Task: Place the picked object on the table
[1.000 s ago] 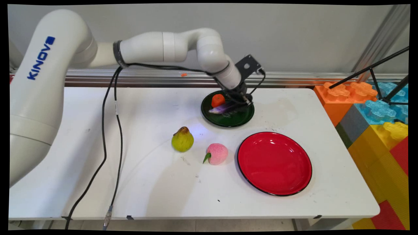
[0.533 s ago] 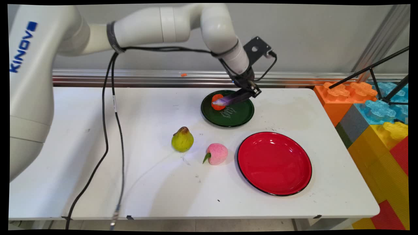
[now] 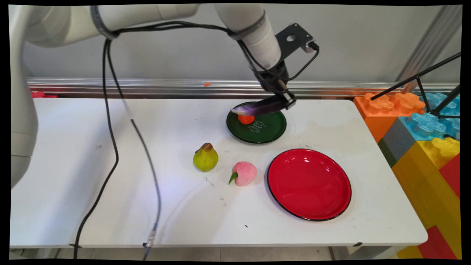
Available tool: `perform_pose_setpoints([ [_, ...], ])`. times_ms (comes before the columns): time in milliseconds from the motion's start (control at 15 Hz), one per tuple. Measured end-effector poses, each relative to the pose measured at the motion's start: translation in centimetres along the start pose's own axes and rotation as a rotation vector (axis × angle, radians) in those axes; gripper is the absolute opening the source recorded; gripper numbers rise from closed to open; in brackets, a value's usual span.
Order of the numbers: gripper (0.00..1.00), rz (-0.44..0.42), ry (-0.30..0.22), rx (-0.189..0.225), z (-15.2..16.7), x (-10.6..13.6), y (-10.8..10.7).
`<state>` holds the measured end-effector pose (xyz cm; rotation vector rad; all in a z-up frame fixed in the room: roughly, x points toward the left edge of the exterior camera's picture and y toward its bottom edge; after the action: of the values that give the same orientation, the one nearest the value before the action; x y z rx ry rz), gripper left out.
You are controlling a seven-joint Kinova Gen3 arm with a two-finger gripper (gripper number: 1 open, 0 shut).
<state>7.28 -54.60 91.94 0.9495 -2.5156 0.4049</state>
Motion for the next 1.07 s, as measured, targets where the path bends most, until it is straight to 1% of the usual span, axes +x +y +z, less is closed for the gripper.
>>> perform_pose_setpoints([
  [267,0.00,0.158,-0.036,-0.076,-1.9,-2.1,0.2],
  [333,0.00,0.204,-0.050,-0.097,-2.2,-2.9,0.1],
  [467,0.00,0.289,-0.080,-0.125,-2.5,-4.4,-0.5],
  [733,0.00,0.402,-0.134,-0.150,-1.9,-7.2,-2.0],
  [1067,0.00,0.473,-0.188,-0.181,0.4,-11.3,-3.3],
])
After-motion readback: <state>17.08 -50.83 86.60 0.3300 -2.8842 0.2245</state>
